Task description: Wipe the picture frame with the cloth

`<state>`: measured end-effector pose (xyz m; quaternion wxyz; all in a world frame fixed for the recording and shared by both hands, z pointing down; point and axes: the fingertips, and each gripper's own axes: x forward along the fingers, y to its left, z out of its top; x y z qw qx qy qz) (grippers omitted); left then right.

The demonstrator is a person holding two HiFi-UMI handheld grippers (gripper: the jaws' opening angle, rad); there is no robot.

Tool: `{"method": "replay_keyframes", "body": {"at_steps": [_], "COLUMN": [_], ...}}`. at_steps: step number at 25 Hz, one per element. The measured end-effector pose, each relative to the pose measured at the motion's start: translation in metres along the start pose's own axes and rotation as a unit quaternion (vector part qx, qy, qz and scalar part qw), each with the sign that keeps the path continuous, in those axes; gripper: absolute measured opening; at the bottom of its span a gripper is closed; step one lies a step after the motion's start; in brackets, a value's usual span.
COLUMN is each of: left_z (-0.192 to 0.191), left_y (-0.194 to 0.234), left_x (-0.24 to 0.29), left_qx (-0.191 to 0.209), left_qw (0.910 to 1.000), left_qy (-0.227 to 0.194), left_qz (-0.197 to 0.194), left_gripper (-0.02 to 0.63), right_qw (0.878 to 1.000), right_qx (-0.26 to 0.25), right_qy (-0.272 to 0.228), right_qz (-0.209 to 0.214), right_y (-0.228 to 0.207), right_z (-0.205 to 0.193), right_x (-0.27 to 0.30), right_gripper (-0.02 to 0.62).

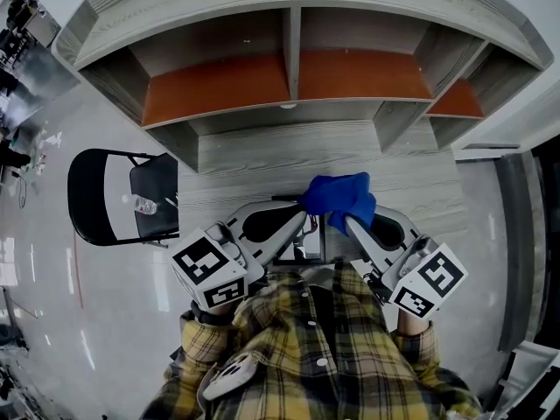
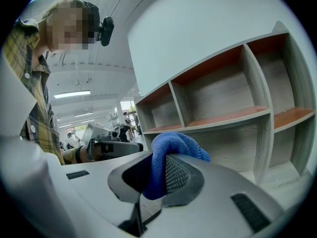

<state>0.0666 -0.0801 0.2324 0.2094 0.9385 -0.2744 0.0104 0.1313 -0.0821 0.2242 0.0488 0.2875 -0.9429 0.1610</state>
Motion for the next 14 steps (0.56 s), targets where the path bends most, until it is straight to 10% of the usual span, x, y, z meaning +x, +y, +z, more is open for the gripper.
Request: {"method": "replay_keyframes", "body": {"at_steps": [14], "left_z": [-0.0019], "left_y": [0.0049], "left_x": [-0.0030], "left_qx": [-0.001], "left_qw": [1.0000], "left_qy": [0.003], "left_qz": [-0.004], "left_gripper": [0.006], "right_qw": [1.000], "right_qx": [-0.005], "right_qy": [0.007], "right_qz": [0.002], "right_y": [0.0026], "right_z": [-0.0028], "right_x": [0.0068], "right_gripper": [0.052]}}
